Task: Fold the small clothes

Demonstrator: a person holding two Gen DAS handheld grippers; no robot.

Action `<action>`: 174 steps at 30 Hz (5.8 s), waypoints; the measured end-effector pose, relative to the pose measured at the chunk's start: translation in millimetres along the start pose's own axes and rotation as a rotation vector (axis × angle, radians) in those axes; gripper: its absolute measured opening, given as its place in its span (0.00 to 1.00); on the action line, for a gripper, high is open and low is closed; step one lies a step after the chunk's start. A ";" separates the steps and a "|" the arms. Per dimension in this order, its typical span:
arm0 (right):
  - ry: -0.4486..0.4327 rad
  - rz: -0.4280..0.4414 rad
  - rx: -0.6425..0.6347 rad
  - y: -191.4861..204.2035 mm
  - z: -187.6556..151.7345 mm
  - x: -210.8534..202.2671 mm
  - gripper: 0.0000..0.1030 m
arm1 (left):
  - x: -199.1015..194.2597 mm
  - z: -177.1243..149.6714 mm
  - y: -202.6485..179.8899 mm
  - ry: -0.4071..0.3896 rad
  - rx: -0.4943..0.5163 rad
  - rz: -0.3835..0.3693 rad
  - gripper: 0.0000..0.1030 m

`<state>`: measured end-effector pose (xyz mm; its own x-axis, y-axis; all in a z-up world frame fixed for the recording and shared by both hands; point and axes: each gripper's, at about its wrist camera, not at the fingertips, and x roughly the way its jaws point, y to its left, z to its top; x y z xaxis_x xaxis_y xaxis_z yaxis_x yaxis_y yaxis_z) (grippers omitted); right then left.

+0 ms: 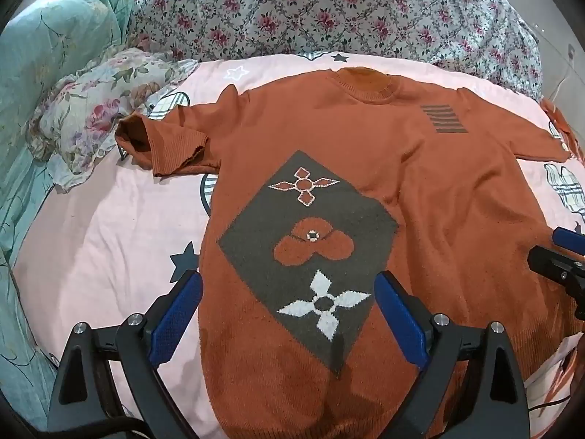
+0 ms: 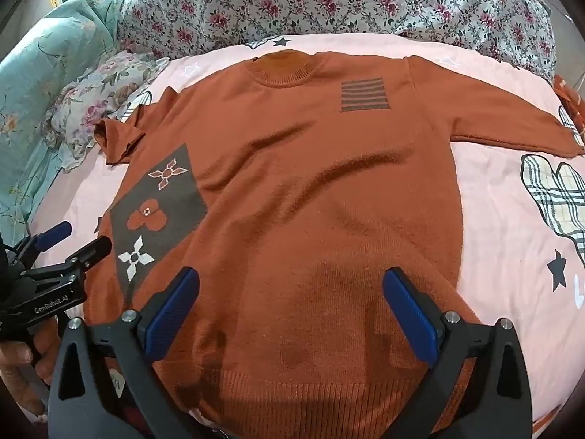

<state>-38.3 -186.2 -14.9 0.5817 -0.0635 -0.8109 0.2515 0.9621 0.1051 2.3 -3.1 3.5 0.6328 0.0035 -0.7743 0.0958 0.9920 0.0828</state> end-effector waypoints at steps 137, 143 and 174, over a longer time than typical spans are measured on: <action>0.031 0.567 0.232 8.9 187.1 140.5 0.55 | 189.3 139.7 25.0 0.106 -0.210 -0.446 0.95; -0.075 0.467 0.298 -53.6 153.6 87.8 0.55 | 213.4 165.2 33.5 0.066 -0.275 -0.516 0.20; -0.015 0.027 0.320 -195.9 177.9 124.2 0.10 | 185.7 181.9 42.8 -0.061 -0.133 -0.360 0.04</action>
<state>122.2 -429.7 -33.8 0.6021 -0.0449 -0.7971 0.4648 0.8315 0.3043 263.6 17.0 -22.6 0.6217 -0.3516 -0.6999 0.2221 0.9360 -0.2729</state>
